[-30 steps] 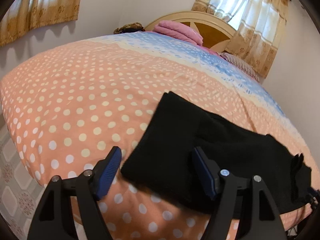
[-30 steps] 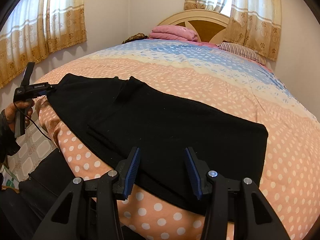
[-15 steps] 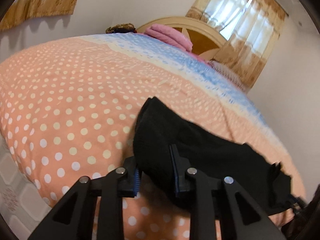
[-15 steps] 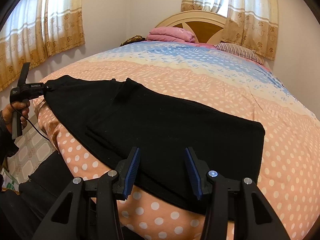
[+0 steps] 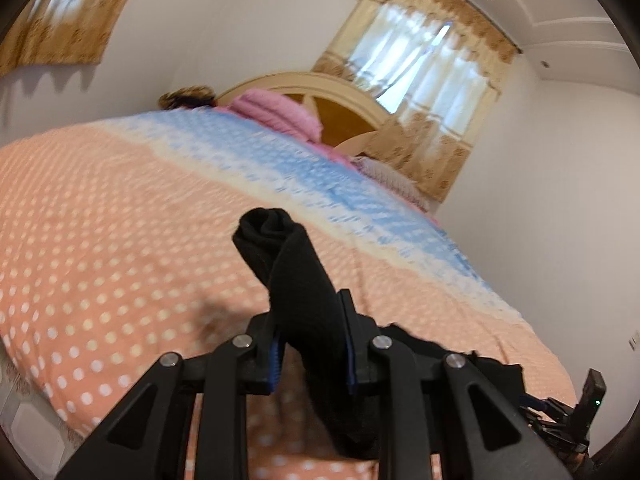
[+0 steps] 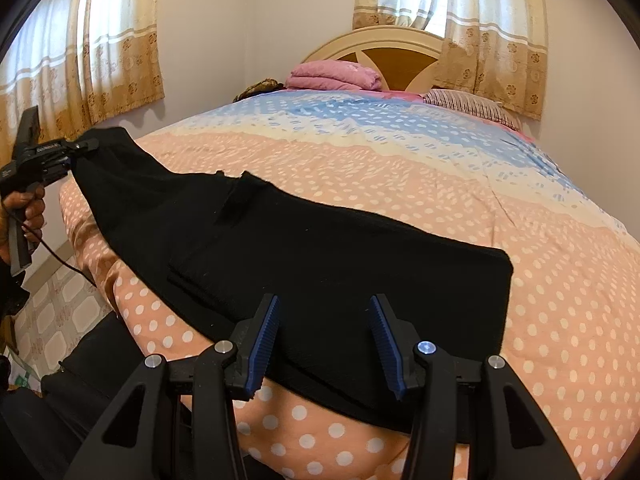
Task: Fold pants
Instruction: 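Lift the gripped edge with the left gripper, fold it over, and open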
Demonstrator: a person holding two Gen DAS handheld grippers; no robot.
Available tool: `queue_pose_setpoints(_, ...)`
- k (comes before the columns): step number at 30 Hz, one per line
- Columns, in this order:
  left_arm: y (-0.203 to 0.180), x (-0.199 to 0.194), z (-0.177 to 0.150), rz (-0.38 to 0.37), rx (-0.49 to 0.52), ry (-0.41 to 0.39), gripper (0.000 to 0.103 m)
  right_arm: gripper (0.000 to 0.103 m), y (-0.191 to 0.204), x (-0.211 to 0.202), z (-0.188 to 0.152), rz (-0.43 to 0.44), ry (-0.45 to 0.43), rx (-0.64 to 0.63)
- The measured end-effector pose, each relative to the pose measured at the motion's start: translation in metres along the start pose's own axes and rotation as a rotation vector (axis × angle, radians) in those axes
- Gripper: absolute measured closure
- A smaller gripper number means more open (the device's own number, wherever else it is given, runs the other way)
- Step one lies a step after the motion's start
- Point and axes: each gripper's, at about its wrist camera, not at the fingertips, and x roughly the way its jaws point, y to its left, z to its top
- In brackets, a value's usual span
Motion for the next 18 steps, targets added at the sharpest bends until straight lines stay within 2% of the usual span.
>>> queue_pose_setpoints(9, -0.070, 0.005, 0.016, -0.135, 0.112, -0.017, 0.079, 0.053, -0.017, -0.012, 0.001, -0.001, -0.006, 0.029)
queue_pose_setpoints(18, -0.136, 0.028, 0.007, -0.242, 0.226, 0.053, 0.080, 0.051, -0.047, -0.025, -0.007, -0.024, -0.011, 0.099)
